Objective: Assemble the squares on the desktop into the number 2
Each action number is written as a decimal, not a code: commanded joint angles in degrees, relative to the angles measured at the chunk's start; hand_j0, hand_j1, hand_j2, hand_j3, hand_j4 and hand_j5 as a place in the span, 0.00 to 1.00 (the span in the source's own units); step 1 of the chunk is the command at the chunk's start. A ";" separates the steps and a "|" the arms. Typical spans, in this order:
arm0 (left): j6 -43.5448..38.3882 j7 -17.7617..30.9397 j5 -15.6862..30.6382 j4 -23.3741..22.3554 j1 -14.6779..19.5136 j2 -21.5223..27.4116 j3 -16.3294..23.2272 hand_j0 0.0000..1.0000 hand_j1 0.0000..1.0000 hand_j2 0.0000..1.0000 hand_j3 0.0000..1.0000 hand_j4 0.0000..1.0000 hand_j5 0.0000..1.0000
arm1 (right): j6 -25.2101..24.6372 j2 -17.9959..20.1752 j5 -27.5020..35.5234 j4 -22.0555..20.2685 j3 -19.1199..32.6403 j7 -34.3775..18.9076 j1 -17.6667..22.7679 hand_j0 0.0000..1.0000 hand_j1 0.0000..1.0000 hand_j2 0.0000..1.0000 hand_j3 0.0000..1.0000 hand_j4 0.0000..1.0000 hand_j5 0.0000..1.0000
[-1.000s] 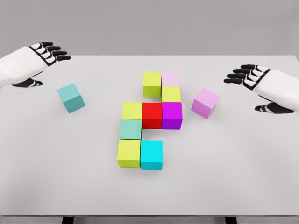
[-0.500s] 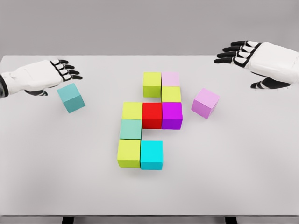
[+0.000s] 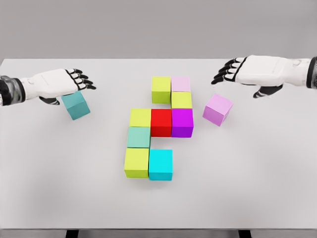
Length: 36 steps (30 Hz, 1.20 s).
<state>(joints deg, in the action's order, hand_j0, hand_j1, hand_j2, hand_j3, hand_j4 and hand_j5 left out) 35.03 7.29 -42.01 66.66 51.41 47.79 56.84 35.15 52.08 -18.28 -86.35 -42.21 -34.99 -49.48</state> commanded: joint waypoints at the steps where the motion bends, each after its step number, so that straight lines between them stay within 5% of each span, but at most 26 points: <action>1: -0.03 0.44 0.26 -0.83 0.00 -0.77 0.37 1.00 1.00 1.00 1.00 1.00 1.00 | -0.15 -2.60 -0.27 3.64 -0.60 -0.01 0.00 0.98 0.98 0.98 0.98 0.98 0.98; 8: -0.03 0.53 -0.26 -3.55 0.44 -2.17 1.16 1.00 1.00 1.00 1.00 1.00 1.00 | -0.15 -6.73 -0.80 8.74 -0.42 -0.01 -0.79 0.92 0.92 0.92 0.92 0.92 0.92; 19: -0.03 1.41 -1.85 -5.58 0.62 -3.23 1.95 1.00 1.00 1.00 1.00 1.00 1.00 | -0.15 -7.61 -4.49 8.22 -2.88 -0.01 0.09 0.95 0.95 0.95 0.95 0.95 0.95; 26: -0.03 2.29 -3.25 -5.66 0.53 -3.84 2.04 0.85 0.85 0.85 0.85 0.85 0.85 | -0.15 -6.91 -4.84 7.34 -2.88 -0.01 0.88 0.99 0.99 0.99 0.99 0.99 0.99; 31: -0.03 3.69 -3.78 -5.66 0.79 -3.84 2.04 0.65 0.65 0.65 0.65 0.65 0.65 | -0.15 -7.70 -6.07 7.69 -2.97 -0.01 1.32 0.98 0.98 0.98 0.98 0.98 0.98; 36: -0.03 4.66 -3.34 -5.58 0.97 -3.84 2.04 0.61 0.61 0.61 0.61 0.61 0.61 | -0.15 -7.88 -6.33 7.87 -4.02 -0.01 1.58 0.97 0.97 0.97 0.97 0.97 0.97</action>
<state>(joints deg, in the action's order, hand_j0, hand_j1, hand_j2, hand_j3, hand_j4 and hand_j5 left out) 34.66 11.10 -44.38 61.18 52.47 43.93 58.58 35.14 44.26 -24.70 -78.53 -45.71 -35.02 -47.90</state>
